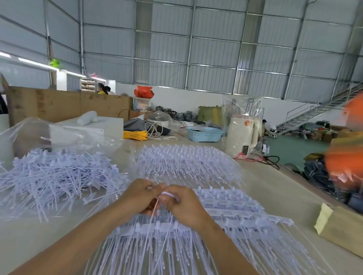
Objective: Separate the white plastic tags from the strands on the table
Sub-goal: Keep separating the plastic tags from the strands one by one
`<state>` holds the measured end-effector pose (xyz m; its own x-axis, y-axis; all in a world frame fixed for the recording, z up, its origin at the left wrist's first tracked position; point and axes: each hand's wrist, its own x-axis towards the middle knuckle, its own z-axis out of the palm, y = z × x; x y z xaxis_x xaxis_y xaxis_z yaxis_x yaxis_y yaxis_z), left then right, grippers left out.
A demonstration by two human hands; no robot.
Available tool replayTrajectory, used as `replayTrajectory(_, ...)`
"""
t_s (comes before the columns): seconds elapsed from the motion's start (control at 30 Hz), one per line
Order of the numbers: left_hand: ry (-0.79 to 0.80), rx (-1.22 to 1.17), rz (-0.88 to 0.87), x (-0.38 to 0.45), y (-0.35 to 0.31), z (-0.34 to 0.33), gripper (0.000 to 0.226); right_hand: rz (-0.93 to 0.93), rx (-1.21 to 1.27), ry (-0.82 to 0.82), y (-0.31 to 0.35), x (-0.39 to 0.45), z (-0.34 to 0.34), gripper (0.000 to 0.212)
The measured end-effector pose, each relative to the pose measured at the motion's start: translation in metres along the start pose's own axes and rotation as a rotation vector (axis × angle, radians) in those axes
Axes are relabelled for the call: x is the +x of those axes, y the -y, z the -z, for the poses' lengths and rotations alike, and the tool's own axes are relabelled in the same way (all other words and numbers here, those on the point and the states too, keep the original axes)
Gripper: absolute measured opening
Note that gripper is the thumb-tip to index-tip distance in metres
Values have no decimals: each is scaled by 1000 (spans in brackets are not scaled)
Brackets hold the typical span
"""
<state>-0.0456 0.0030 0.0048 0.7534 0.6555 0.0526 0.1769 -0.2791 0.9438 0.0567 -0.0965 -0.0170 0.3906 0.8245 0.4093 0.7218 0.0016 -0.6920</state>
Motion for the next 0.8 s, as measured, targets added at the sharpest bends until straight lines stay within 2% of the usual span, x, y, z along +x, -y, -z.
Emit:
replayTrajectory(0.1, -96, 29, -104, -2, 3, -3, 37, -14, 100, 76, 4, -2, -1, 17)
replayTrajectory(0.27, -144, -62, -208, -7, 7, -13, 42, 21, 162, 12, 6, -8, 1, 19)
replayTrajectory(0.43, -133, -53, -179, -7, 10, -14, 42, 50, 101, -23, 1, -8, 1, 26)
replayTrajectory(0.67, -126, -93, -147, -4, 13, -13, 43, 76, -157, -41, -4, -7, -1, 19)
replayTrajectory(0.8, -145, -175, -216, -5, 12, -12, 42, -11, -16, 37, -4, -8, 9, 25)
